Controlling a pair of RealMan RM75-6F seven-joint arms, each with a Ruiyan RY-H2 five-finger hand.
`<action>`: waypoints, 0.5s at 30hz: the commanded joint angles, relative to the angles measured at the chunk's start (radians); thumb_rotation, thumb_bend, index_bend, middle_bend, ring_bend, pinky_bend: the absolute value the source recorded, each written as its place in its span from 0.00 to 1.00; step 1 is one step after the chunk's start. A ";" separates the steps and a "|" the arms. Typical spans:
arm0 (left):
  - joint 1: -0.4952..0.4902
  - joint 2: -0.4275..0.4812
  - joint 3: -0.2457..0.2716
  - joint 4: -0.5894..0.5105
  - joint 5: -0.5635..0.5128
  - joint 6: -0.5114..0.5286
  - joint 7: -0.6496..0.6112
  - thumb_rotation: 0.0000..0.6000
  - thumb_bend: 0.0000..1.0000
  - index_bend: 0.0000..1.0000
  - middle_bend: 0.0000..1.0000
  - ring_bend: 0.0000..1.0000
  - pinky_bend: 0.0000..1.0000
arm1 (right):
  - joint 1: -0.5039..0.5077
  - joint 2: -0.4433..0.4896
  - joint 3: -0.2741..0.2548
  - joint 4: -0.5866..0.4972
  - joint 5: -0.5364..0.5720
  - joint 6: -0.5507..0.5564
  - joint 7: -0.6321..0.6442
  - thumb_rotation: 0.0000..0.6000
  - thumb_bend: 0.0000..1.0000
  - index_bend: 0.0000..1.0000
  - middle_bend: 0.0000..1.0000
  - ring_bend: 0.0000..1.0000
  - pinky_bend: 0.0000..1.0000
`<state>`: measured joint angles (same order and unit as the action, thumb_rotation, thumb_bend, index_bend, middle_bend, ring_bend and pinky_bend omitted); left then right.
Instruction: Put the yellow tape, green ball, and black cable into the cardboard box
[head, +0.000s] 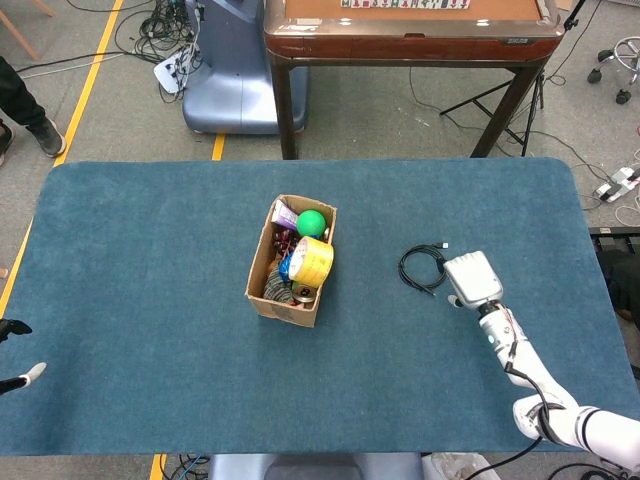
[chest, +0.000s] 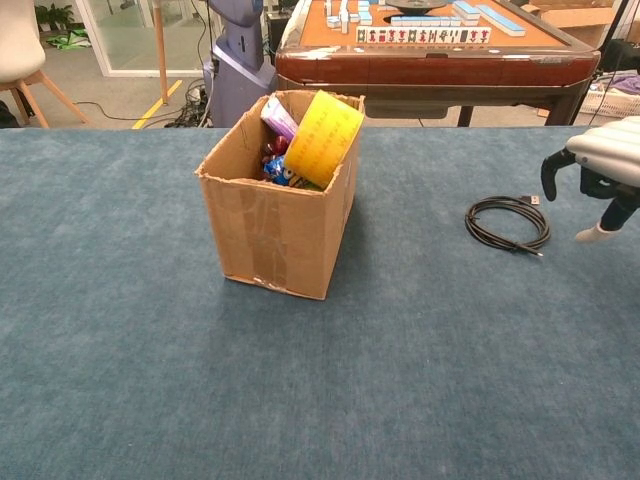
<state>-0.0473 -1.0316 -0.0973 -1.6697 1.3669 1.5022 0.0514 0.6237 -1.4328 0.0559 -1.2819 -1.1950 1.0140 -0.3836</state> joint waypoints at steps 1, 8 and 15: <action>0.000 0.000 0.000 0.000 0.000 0.000 -0.001 1.00 0.06 0.43 0.43 0.41 0.62 | -0.002 -0.023 0.013 0.021 0.026 -0.028 0.011 1.00 0.01 0.46 1.00 1.00 1.00; 0.001 0.002 0.001 -0.001 0.001 0.001 -0.002 1.00 0.07 0.43 0.43 0.41 0.62 | 0.010 -0.028 0.024 0.050 0.063 -0.099 0.017 1.00 0.01 0.46 1.00 1.00 1.00; 0.000 0.000 0.003 -0.001 0.002 -0.001 0.006 1.00 0.07 0.43 0.43 0.41 0.62 | 0.027 -0.028 0.013 0.114 0.038 -0.129 -0.013 1.00 0.03 0.46 1.00 1.00 1.00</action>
<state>-0.0474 -1.0317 -0.0948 -1.6712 1.3694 1.5016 0.0576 0.6446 -1.4598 0.0737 -1.1815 -1.1473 0.8929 -0.3883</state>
